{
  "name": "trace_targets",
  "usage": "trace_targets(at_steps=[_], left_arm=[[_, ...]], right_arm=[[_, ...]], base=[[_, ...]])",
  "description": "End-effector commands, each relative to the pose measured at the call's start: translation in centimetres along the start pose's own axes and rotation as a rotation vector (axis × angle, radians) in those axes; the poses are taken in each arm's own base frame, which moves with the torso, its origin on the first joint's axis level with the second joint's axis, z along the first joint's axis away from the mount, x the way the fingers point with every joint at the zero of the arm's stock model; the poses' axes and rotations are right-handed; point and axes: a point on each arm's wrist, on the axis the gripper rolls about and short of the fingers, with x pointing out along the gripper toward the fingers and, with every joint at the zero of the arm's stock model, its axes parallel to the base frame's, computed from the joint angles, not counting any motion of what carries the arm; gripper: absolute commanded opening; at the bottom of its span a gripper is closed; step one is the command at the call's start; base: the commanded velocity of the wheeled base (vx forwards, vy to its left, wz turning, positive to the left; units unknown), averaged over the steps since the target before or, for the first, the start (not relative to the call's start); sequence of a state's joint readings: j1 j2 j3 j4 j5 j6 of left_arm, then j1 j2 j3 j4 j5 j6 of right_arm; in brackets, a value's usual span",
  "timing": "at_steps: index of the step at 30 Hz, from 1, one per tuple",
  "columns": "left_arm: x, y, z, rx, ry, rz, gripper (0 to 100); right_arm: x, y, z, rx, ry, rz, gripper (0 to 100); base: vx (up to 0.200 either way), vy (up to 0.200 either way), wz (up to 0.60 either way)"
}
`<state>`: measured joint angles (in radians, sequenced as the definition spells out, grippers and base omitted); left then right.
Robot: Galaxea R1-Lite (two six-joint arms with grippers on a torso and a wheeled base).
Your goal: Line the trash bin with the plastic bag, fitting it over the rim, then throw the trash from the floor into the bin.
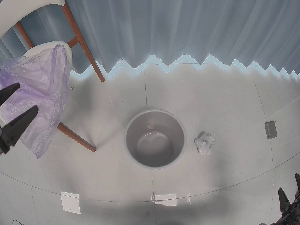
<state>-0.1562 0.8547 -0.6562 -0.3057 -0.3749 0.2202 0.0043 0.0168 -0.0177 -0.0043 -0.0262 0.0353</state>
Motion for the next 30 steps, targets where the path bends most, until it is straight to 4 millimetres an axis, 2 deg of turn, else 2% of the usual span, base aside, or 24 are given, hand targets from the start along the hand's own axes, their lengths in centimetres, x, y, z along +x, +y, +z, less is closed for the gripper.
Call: trace_targets(at_steps=[1,3,6,7,12,21,27,30], left_arm=[[5.9,1.6,-0.8,0.057,0.098,-0.022,100],[7.0,1.0,-1.2,0.066,0.133,-0.014,100],[7.3,0.7,-1.3,0.065,0.144,-0.014,100],[9.1,-0.4,-1.8,0.066,0.201,0.025,100],[12.1,-1.4,-2.1,0.085,0.276,0.112,100],[16.2,-0.6,-3.3,0.163,0.409,0.290,100],[16.7,1.2,-4.6,0.316,0.574,0.408,100],[17.4,1.7,-4.5,0.335,0.593,0.466,100]], right_arm=[[0.0,0.0,-0.5,0.000,0.001,0.000,100],[0.0,0.0,-0.5,0.000,0.001,0.000,100],[0.0,0.0,-0.5,0.000,0.001,0.000,100],[0.0,0.0,-0.5,0.000,0.001,0.000,100],[0.0,0.0,-0.5,0.000,0.001,0.002,100],[0.0,0.0,-0.5,-0.002,0.001,0.000,100],[0.0,0.0,-0.5,-0.002,0.001,0.002,100],[0.0,0.0,-0.5,-0.003,-0.001,0.004,100]], base=[[0.000,0.000,0.00],[0.000,0.000,0.00],[0.000,0.000,0.00],[0.000,0.000,0.00],[0.000,0.000,0.00],[0.000,0.000,0.00],[0.000,0.000,0.00],[0.000,0.000,0.00]])
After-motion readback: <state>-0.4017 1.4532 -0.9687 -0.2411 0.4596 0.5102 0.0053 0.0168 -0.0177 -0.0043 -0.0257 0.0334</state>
